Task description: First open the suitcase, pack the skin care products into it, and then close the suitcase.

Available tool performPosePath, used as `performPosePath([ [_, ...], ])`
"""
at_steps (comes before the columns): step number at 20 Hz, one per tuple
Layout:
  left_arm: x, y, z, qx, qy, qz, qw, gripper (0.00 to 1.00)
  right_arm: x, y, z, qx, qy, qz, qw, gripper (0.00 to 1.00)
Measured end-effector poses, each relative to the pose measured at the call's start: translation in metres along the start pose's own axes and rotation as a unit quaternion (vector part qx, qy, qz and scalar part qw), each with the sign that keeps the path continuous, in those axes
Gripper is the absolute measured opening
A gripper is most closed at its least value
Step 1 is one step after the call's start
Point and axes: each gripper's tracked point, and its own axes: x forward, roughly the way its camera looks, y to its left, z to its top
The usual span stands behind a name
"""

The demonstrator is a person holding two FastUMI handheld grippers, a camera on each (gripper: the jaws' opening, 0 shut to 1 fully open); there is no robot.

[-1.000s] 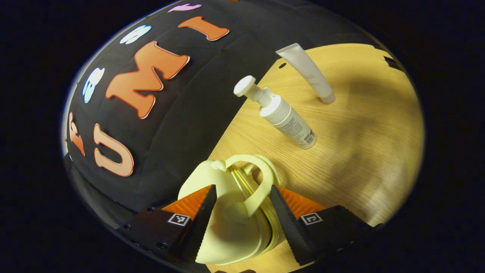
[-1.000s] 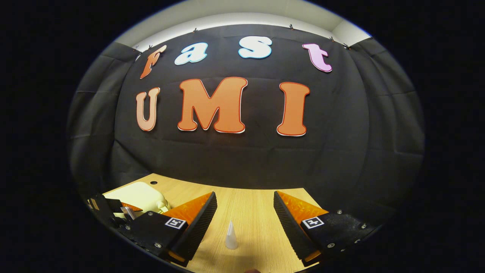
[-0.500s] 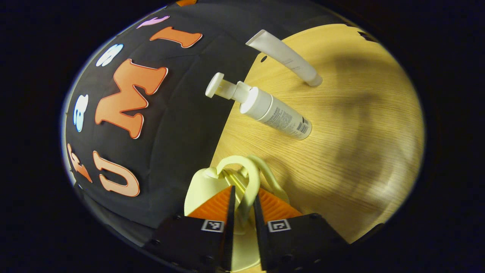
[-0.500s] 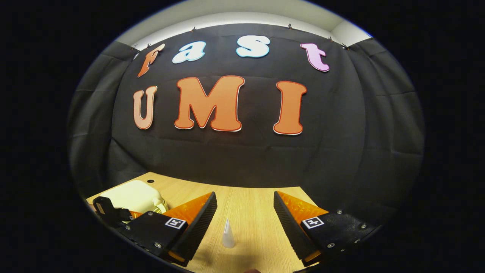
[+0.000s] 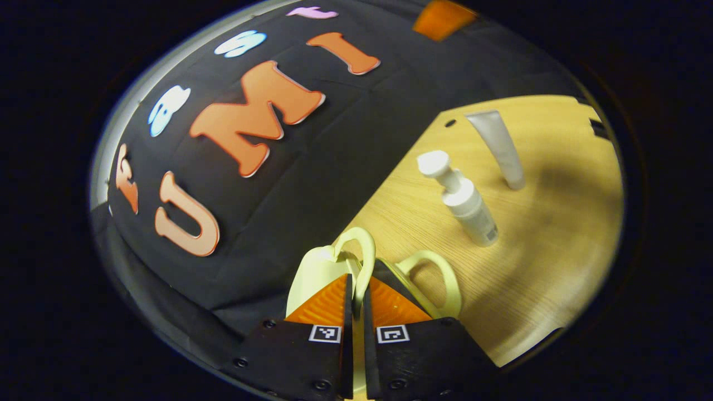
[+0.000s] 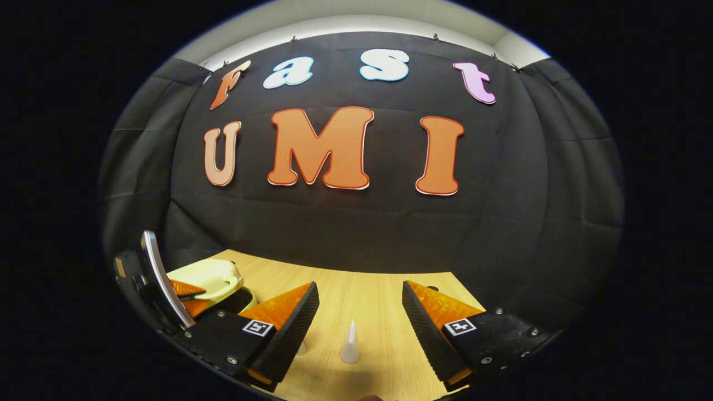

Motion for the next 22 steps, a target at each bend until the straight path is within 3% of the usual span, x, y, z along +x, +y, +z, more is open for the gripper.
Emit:
performPosePath([
  [4, 0.001, 0.048, 0.009, -0.1, 0.0, 0.004, 0.995, 0.1, 0.006, 0.027, -0.005, -0.006, 0.01, 0.023, 1.0, 0.96],
  [9, -0.011, 0.093, 0.005, -0.176, -0.002, 0.012, 0.984, 0.1, 0.013, 0.055, -0.011, -0.012, 0.022, 0.044, 0.999, 0.96],
  [16, -0.015, 0.178, -0.031, -0.283, -0.011, 0.041, 0.958, 0.1, 0.028, 0.09, -0.03, -0.008, 0.054, 0.061, 0.997, 0.96],
  [22, -0.011, 0.249, -0.09, -0.354, 0.0, 0.078, 0.932, 0.1, 0.047, 0.105, -0.052, -0.01, 0.085, 0.047, 0.995, 0.96],
])
